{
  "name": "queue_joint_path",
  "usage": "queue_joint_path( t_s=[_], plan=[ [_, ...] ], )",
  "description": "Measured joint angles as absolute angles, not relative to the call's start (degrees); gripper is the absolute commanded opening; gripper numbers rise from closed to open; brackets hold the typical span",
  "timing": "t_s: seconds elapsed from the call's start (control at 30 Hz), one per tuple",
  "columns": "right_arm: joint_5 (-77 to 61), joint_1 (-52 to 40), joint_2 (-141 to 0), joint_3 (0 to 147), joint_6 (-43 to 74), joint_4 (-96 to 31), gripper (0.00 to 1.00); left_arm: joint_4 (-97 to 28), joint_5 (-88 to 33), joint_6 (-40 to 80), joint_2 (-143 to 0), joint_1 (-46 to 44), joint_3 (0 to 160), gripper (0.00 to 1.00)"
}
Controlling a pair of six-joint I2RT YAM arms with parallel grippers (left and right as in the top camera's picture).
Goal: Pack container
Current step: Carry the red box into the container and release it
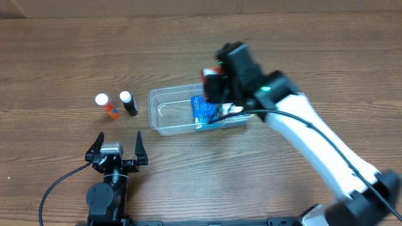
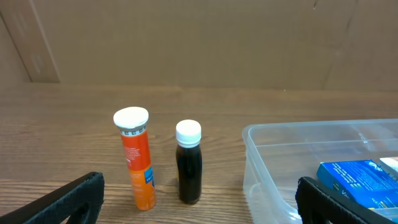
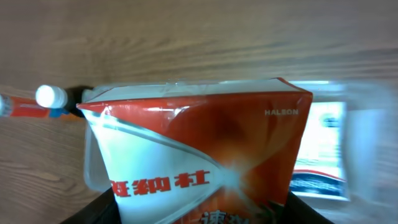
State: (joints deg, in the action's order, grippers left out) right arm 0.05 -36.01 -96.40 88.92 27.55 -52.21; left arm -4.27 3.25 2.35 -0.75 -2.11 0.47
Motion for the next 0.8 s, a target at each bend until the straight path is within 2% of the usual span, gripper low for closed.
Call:
queue_joint_path(
  t_s=[0.23, 0.8],
  plan=[
    [0.23, -41.10, -108.38, 88.92, 31.90, -47.07, 0.59, -4.29, 3.25, 2.35, -0.75, -2.11, 0.47, 1.00],
    [6.55, -39.38, -110.43, 88.92, 32.99, -48.75, 0.59, -4.27, 3.25, 2.35, -0.75, -2.11, 0.47, 1.00]
  ],
)
